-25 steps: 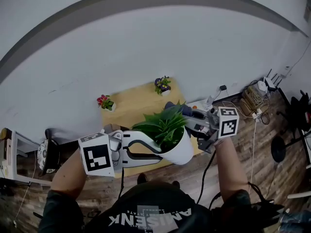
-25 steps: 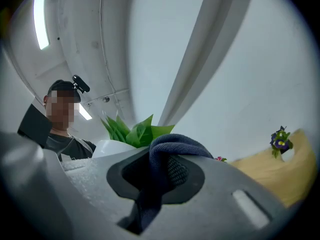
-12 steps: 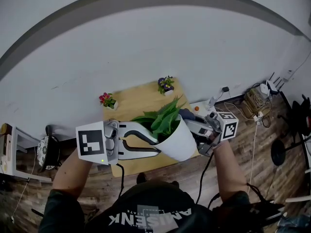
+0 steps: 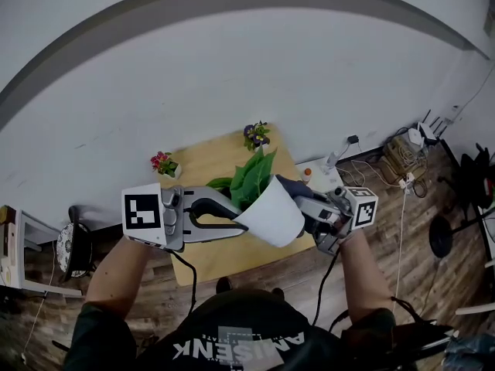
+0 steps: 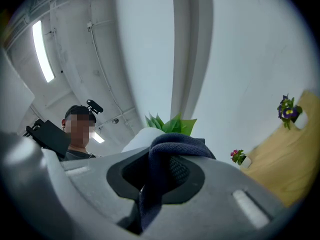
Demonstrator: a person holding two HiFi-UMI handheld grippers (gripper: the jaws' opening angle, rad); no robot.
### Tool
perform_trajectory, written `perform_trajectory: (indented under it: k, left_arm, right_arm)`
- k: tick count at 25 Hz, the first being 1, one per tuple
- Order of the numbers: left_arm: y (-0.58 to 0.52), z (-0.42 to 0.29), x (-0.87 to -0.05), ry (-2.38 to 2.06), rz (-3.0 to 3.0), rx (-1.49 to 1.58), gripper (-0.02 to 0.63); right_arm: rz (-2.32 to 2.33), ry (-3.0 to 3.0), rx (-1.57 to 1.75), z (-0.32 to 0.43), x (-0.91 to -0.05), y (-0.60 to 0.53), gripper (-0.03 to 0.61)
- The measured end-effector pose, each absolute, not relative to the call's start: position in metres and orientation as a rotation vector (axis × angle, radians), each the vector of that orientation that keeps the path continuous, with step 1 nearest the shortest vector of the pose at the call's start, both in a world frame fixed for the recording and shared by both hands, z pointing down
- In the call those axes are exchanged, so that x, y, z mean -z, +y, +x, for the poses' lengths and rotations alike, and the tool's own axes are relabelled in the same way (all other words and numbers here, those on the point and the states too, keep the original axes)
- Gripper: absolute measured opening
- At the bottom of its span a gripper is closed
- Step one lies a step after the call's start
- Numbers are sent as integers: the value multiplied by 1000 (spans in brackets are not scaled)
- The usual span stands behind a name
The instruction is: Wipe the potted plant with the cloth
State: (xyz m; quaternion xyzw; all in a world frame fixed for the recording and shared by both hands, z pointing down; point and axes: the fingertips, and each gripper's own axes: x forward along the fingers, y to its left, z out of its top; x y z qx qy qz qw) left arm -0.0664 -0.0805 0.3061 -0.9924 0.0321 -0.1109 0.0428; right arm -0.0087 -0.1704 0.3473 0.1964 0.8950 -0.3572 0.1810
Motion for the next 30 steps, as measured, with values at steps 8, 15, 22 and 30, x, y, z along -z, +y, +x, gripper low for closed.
perform_trajectory:
  k: [8,15,22,30]
  left_arm:
    - [-103,-75,-319,159,-3131,273,35]
    - [-114,-72,-326,257,-3166,255,34]
    - [-116,-60,-308,262,-3124,230,34]
    - [-157,-85,-333,572,-3055,503,34]
  right_arm:
    - [454,2502,1036,10,-363,-175,44]
    - [192,2536,1023,26,-388,-190,44]
    - [59,2493,1045,4,-404,-197,44]
    - [-50,2554,1022,-8,-409,-202,44]
